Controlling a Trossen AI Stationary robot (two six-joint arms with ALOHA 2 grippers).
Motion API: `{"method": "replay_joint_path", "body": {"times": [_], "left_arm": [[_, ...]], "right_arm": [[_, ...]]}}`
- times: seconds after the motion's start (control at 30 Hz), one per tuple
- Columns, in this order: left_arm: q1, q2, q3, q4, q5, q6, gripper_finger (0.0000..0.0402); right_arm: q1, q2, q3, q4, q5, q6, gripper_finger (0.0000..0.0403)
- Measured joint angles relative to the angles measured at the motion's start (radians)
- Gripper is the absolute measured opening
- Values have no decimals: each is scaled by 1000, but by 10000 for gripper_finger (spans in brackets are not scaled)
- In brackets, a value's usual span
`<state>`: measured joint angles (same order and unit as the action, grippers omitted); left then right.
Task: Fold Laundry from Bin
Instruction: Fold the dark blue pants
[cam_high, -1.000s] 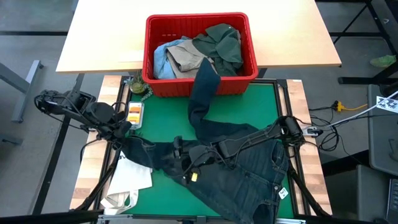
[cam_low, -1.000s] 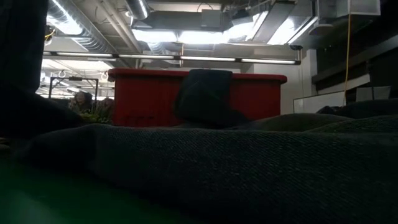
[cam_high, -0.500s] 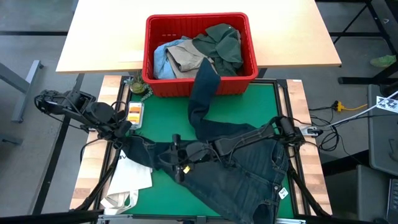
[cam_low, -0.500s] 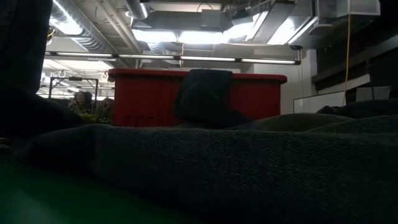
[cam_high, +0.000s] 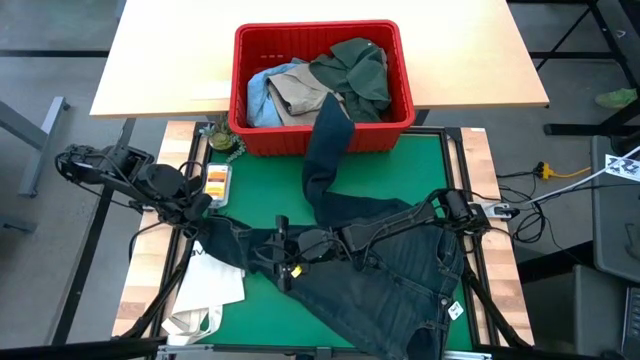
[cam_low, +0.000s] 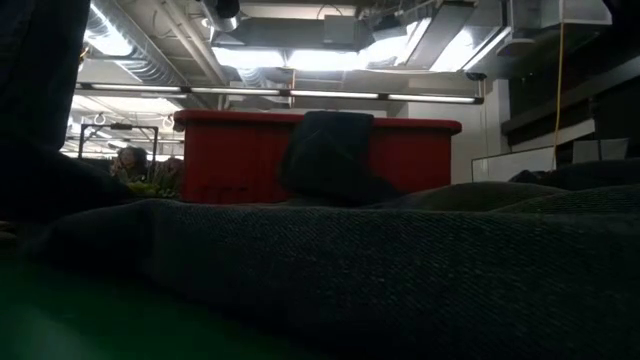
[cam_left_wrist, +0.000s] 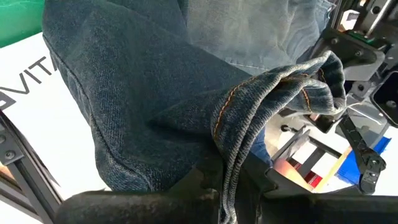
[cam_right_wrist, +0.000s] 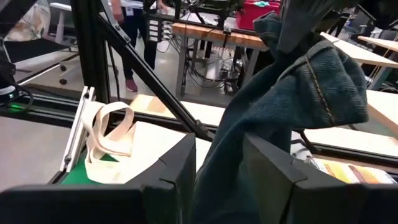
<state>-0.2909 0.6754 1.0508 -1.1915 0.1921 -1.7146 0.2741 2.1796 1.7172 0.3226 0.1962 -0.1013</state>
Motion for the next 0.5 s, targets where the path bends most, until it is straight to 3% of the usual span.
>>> {"method": "replay_joint_path", "body": {"times": [0.5], "left_arm": [[0,0,0,0,-2,0,12]], "right_arm": [[-7,0,0,17,-5,-8,132]]}}
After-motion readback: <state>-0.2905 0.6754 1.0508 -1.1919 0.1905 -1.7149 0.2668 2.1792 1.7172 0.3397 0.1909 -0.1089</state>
